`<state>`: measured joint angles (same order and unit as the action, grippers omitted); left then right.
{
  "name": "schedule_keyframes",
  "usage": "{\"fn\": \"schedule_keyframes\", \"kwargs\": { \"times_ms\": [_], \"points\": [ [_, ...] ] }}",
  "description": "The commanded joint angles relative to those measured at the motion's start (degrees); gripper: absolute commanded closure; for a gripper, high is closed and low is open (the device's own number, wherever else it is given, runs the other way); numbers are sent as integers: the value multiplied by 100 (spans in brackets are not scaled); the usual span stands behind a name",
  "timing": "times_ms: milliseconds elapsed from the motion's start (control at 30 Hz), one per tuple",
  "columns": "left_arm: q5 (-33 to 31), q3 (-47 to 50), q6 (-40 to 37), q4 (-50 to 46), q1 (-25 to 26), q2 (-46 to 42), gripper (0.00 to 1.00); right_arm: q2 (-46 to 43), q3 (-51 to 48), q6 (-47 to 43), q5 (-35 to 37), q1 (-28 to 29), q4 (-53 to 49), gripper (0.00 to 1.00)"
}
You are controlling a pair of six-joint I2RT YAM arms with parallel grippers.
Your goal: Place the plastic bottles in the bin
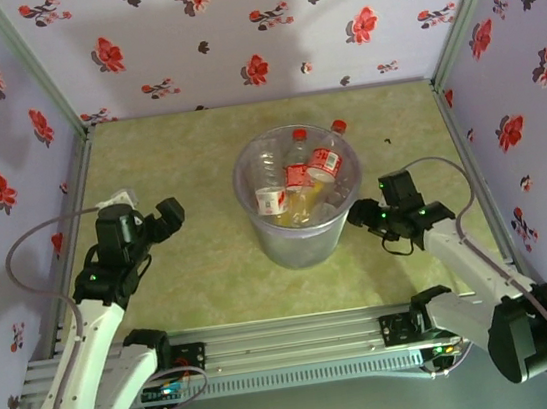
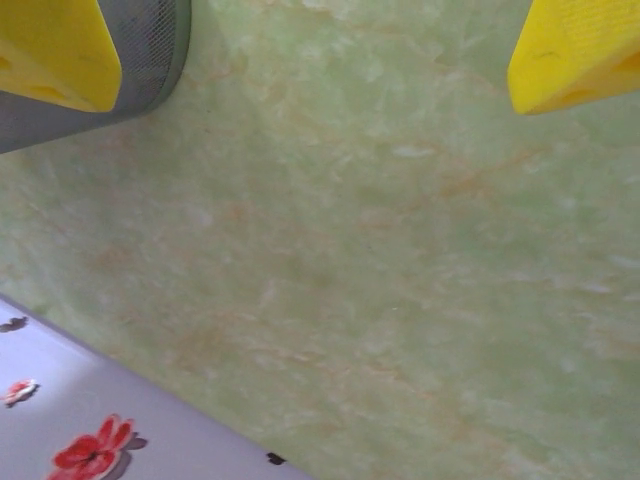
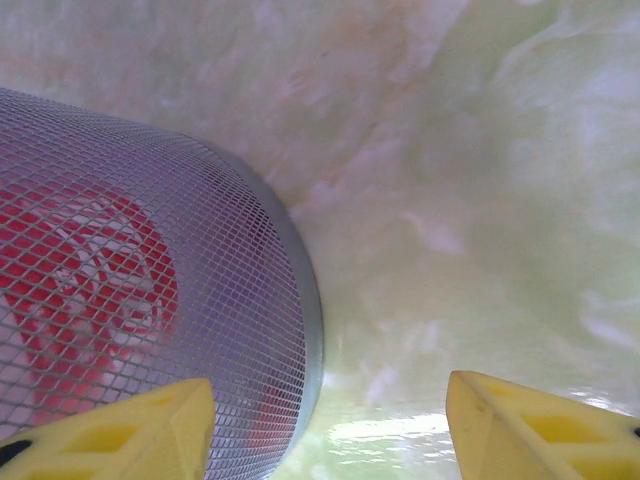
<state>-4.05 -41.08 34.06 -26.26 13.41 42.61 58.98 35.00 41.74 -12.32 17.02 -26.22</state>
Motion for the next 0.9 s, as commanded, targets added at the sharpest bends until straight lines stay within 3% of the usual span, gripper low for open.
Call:
{"fn": "schedule_keyframes", "kwargs": {
  "times_ms": [0,200,333,367,467,533,767,867],
  "points": [
    [-316,150,-75,-81,-110,-94,0,279,-56,348,-222,307,672,36],
    [-855,379,-234,-86,-187,-102,0,801,126,507,-251,654,1293,35],
    [-1123,545,-385,94,-266,-84,0,827,697,-41,226,602,615,32],
    [-1237,611,-490,185,-301,-84,0,790,920,-300,482,524,263,28],
    [-1785,879,-793,581,-420,-48,0,738,1471,-979,1552,160,-753,1],
    [-1959,1044,-1054,945,-554,74,0,747,1567,-1364,2043,-152,-884,1],
    [-2150,1416,-1570,2114,-1089,934,0,818,595,-2947,3104,-709,1329,1],
    [-2146,1543,-1869,2704,-1186,1205,0,1109,344,-3101,3108,-1037,1955,1]
  ]
}}
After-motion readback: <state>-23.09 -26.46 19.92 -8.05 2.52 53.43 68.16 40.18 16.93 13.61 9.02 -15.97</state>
